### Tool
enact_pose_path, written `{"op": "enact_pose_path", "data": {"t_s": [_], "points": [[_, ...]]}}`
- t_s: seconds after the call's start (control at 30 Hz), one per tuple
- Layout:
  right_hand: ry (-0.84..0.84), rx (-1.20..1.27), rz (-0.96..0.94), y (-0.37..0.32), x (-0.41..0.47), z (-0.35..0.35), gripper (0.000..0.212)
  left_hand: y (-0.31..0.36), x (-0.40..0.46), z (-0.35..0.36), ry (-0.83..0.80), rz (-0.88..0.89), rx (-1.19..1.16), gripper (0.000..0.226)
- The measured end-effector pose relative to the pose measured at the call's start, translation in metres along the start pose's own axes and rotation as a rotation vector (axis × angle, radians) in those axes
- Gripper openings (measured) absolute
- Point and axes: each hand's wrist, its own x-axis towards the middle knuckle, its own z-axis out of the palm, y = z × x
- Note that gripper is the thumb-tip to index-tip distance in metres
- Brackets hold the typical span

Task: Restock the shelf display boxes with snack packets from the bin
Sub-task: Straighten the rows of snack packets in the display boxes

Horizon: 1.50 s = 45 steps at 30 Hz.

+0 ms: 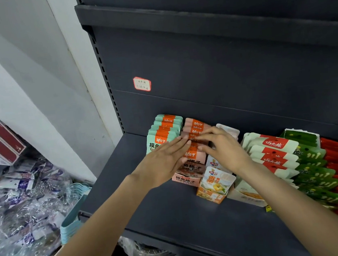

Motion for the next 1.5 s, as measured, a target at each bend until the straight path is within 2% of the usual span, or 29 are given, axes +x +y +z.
{"op": "enact_pose_path", "data": {"t_s": [0.1,0.2,0.27,0.4,0.5,0.6,0.73,0.93,1.07,1.2,1.37,1.5], "points": [[-0.028,-0.013,0.009,-0.003,0.001,0.000,0.038,0.003,0.007,-0.004,-0.021,-0.051,0.009,0.051],[-0.054,-0.030,0.011,-0.005,0.001,-0.003,0.039,0.006,0.004,-0.005,0.069,-0.025,-0.079,0.051],[-0.062,-0.050,0.010,-0.004,0.000,-0.004,0.039,0.009,-0.006,-0.003,0.091,0.007,-0.151,0.059],[-0.040,-0.059,0.017,-0.004,-0.002,-0.003,0.038,0.014,-0.015,0.004,-0.028,0.059,0.030,0.079],[-0.028,-0.044,0.046,-0.006,-0.001,-0.005,0.043,0.009,-0.002,0.003,-0.008,0.018,0.126,0.067],[-0.097,-0.099,0.108,-0.007,0.003,-0.008,0.053,0.010,0.014,0.001,0.015,-0.034,0.204,0.060],[-0.235,-0.238,0.170,-0.009,0.007,-0.007,0.055,0.018,0.025,0.000,-0.011,-0.086,0.160,0.062],[-0.299,-0.259,0.157,-0.010,0.015,-0.007,0.059,0.014,0.025,0.000,-0.105,-0.115,0.140,0.087],[-0.228,-0.228,0.170,-0.008,0.016,-0.013,0.056,0.011,0.041,0.001,-0.113,-0.122,0.154,0.091],[-0.293,-0.205,0.159,-0.011,0.012,-0.013,0.061,0.006,0.045,0.001,-0.114,-0.100,0.174,0.091],[-0.265,-0.185,0.159,-0.016,0.012,-0.018,0.060,0.008,0.049,-0.004,-0.104,-0.081,0.120,0.094],[-0.107,-0.117,0.153,-0.012,-0.003,-0.040,0.055,0.014,0.043,-0.013,-0.117,-0.089,-0.028,0.092]]}}
